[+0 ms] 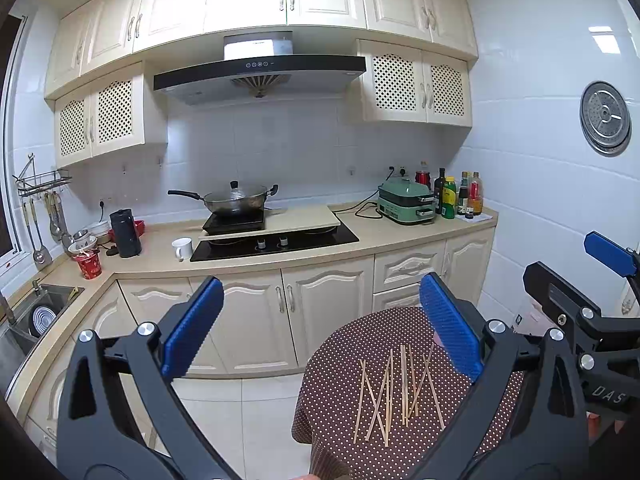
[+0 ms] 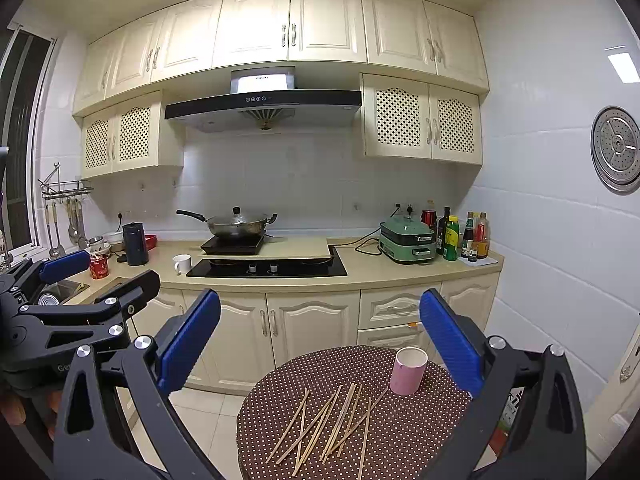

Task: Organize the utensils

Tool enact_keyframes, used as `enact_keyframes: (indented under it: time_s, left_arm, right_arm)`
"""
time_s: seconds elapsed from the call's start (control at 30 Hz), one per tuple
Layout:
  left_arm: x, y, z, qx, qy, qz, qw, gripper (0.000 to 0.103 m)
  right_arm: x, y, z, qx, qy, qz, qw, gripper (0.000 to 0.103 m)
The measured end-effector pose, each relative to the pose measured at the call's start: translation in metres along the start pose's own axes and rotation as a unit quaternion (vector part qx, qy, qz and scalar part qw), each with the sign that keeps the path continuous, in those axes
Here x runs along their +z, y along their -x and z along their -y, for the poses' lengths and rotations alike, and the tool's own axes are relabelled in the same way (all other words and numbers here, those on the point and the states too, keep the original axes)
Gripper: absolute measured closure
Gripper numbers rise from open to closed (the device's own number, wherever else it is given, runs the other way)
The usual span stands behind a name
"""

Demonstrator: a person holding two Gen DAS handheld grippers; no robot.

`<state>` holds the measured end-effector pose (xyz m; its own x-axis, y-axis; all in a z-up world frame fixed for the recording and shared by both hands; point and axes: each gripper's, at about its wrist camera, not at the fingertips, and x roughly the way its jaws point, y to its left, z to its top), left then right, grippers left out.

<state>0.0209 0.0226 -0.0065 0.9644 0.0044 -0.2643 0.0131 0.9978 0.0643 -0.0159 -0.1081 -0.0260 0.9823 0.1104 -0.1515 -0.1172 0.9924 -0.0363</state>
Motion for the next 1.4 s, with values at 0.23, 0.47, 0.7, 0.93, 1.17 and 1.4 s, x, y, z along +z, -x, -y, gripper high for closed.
enact_keyframes:
  time_s: [0.23,0.47,0.7,0.93,1.17,1.4]
  left_arm:
    - [-0.001,0.000,0.001,0.000,0.000,0.000,1.0000,0.007]
    - [-0.002,0.000,0.004,-0.001,-0.001,-0.001,1.0000,0.007]
    - [-0.001,-0.002,0.006,-0.001,-0.002,-0.005,1.0000,0.007]
    - [0.000,-0.005,0.007,0.000,-0.003,-0.008,1.0000,0.007]
    - [-0.003,-0.016,0.003,-0.003,-0.004,-0.018,0.9998,0.007]
    - [-0.006,-0.031,-0.005,-0.011,-0.006,-0.032,0.9994,0.007]
  right_arm:
    - [0.001,0.000,0.000,0.000,-0.003,-0.001,1.000,0.007]
    - [0.001,0.000,0.000,-0.001,-0.005,-0.003,1.000,0.007]
    - [0.001,-0.001,-0.001,-0.003,-0.007,-0.007,1.000,0.007]
    - [0.001,-0.004,-0.001,-0.002,-0.009,-0.009,1.000,0.007]
    - [-0.002,-0.015,-0.001,0.000,-0.016,-0.021,1.000,0.007]
    - [-0.004,-0.030,-0.006,0.000,-0.021,-0.040,0.999,0.007]
